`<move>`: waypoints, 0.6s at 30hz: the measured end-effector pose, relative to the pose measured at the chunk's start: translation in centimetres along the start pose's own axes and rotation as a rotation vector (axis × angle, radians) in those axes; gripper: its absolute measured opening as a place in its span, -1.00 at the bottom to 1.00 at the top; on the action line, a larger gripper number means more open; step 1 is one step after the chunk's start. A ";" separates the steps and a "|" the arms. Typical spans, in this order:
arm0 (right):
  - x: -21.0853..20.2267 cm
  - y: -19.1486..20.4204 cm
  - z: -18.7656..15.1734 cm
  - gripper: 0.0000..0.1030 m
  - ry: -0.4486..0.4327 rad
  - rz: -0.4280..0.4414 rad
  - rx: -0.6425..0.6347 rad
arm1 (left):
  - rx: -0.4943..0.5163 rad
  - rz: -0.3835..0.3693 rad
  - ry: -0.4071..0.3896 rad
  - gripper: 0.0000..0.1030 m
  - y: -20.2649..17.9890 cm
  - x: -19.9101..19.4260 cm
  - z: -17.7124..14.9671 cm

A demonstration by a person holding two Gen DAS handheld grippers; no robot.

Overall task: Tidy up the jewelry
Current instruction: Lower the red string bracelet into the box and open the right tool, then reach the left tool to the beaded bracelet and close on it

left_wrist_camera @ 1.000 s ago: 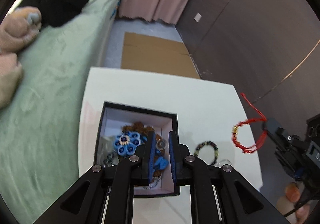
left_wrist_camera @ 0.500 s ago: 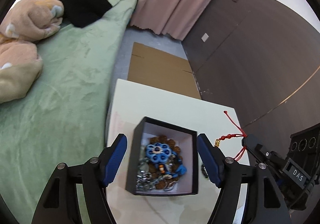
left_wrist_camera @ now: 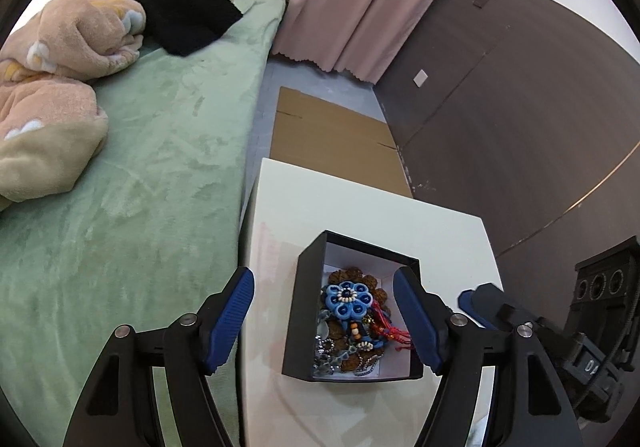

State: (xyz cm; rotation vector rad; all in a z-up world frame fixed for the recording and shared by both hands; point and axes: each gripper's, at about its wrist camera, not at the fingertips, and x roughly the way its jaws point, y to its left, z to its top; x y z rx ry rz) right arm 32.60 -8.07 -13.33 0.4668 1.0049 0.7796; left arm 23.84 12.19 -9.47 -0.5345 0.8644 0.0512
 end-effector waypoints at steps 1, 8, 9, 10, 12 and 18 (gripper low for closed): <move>-0.4 -0.1 0.0 0.23 -0.007 -0.003 -0.001 | 0.002 -0.002 0.001 0.42 0.0 0.1 0.0; -3.0 -2.3 0.1 0.26 -0.028 -0.060 0.034 | 0.040 -0.011 0.007 0.42 -2.1 0.5 -0.9; -3.3 -2.5 0.1 0.26 -0.029 -0.066 0.036 | 0.049 -0.012 0.010 0.42 -2.6 0.7 -1.0; -3.7 -2.8 0.0 0.26 -0.030 -0.072 0.038 | 0.055 -0.014 0.012 0.42 -2.9 0.8 -1.1; -4.5 -3.2 0.1 0.26 -0.037 -0.082 0.039 | 0.074 -0.017 0.019 0.42 -3.8 1.2 -1.4; -7.3 -5.3 0.3 0.26 -0.050 -0.118 0.053 | 0.151 -0.036 0.037 0.42 -7.0 2.2 -2.5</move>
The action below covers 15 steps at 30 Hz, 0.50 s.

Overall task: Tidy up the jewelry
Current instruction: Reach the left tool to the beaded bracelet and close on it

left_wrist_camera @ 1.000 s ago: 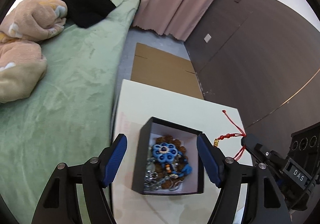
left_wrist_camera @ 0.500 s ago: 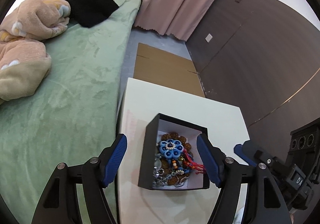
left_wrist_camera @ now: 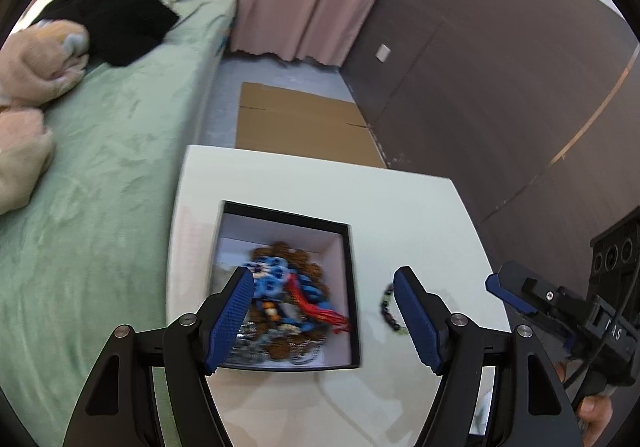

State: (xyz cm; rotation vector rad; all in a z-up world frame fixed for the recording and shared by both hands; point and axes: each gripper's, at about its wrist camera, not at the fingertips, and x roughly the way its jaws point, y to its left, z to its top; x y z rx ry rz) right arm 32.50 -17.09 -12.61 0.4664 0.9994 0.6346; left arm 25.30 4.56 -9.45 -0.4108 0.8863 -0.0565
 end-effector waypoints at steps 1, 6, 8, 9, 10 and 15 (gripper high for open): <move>-0.3 -0.4 0.0 0.26 0.001 -0.007 -0.001 | 0.008 -0.001 0.001 0.42 -0.4 0.2 -0.1; -1.6 -2.4 -0.2 0.26 0.010 -0.030 0.007 | 0.050 -0.009 0.019 0.42 -2.3 1.1 -0.6; -1.8 -3.1 -0.2 0.26 0.016 -0.042 0.017 | 0.068 -0.012 0.022 0.42 -3.2 1.6 -0.9; -1.9 -3.4 -0.3 0.26 0.019 -0.046 0.021 | 0.077 -0.013 0.024 0.42 -3.6 1.7 -1.0; -2.1 -3.7 -0.3 0.26 0.022 -0.050 0.027 | 0.085 -0.014 0.026 0.42 -3.9 1.9 -1.1; -3.0 -5.5 -0.3 0.26 0.027 -0.076 0.059 | 0.144 -0.026 0.042 0.42 -6.1 2.9 -1.7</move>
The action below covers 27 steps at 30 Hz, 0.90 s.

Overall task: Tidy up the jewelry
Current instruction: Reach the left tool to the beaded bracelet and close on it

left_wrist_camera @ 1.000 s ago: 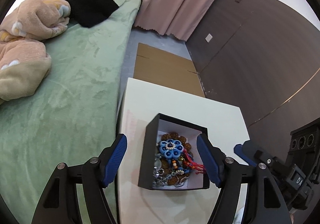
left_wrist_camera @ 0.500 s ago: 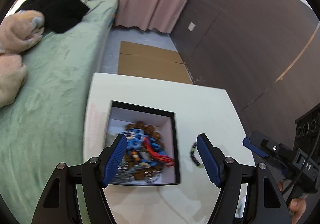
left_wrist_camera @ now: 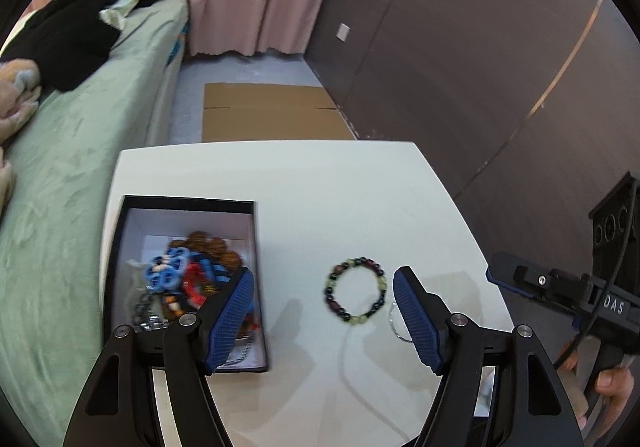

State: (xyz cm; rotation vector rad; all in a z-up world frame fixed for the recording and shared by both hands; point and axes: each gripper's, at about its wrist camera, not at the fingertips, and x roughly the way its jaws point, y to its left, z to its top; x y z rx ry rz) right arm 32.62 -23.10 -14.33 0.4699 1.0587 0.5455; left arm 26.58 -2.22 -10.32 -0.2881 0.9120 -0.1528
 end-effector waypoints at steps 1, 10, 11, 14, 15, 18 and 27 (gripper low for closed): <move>-0.1 -0.3 0.0 0.26 0.003 -0.005 0.004 | 0.009 -0.001 0.003 0.42 -0.3 0.2 0.0; -0.8 -3.2 -0.2 0.26 0.037 -0.033 0.061 | 0.144 0.010 0.071 0.04 -3.8 3.2 -1.3; -1.0 -3.5 -0.2 0.26 0.036 -0.033 0.069 | 0.164 0.017 0.087 0.01 -4.3 3.7 -1.6; -1.3 -4.2 -0.2 0.26 0.035 -0.044 0.088 | 0.202 0.041 0.114 -0.21 -5.1 5.0 -2.3; -1.4 -4.4 -0.3 0.26 0.037 -0.045 0.096 | 0.216 0.055 0.125 -0.28 -5.3 5.5 -2.6; -1.6 -5.0 -0.3 0.26 0.043 -0.048 0.113 | 0.239 0.074 0.143 -0.34 -5.6 6.5 -3.0; -2.0 -5.4 -0.3 0.26 0.041 -0.043 0.121 | 0.281 0.131 0.168 -0.50 -6.2 8.8 -3.9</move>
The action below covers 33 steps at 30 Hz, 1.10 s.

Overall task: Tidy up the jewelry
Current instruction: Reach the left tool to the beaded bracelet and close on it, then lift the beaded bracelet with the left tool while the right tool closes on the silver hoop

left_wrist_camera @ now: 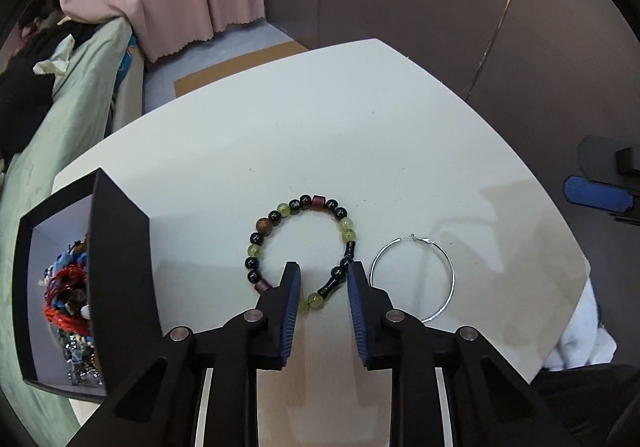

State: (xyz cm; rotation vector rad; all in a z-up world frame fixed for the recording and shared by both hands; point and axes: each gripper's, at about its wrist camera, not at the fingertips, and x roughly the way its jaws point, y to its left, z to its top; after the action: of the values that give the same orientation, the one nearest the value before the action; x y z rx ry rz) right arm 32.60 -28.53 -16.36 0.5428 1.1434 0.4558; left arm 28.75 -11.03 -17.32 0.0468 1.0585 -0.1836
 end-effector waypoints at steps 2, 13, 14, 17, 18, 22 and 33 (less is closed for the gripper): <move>-0.2 -0.1 0.0 0.26 -0.002 0.004 0.002 | 0.005 0.008 -0.008 -0.51 -0.2 0.2 0.2; 0.6 0.6 -0.3 0.26 0.038 -0.011 -0.019 | 0.020 -0.001 -0.026 -0.79 -0.8 0.6 0.9; 0.7 0.7 -0.4 0.26 0.042 -0.013 -0.020 | 0.009 -0.002 -0.023 -0.83 -0.6 0.6 0.9; 1.4 1.0 -0.8 0.26 0.062 -0.025 -0.020 | -0.058 -0.053 -0.013 -0.84 0.7 0.3 1.0; 1.6 1.0 -0.8 0.26 0.068 -0.028 -0.020 | -0.066 -0.051 -0.019 -0.84 1.0 0.0 1.0; 2.7 1.7 -1.4 0.26 0.099 -0.048 -0.039 | -0.100 -0.081 -0.049 -0.84 2.0 -1.5 1.2; 5.1 3.2 -2.3 0.26 0.150 -0.174 -0.111 | -0.212 -0.177 -0.125 -0.85 5.4 -5.5 1.7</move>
State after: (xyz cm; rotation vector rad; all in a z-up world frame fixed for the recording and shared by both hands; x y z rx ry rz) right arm 32.04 -22.58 -18.82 0.3132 1.2883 0.4120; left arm 28.57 -5.20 -12.00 -0.2473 0.9523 -0.2302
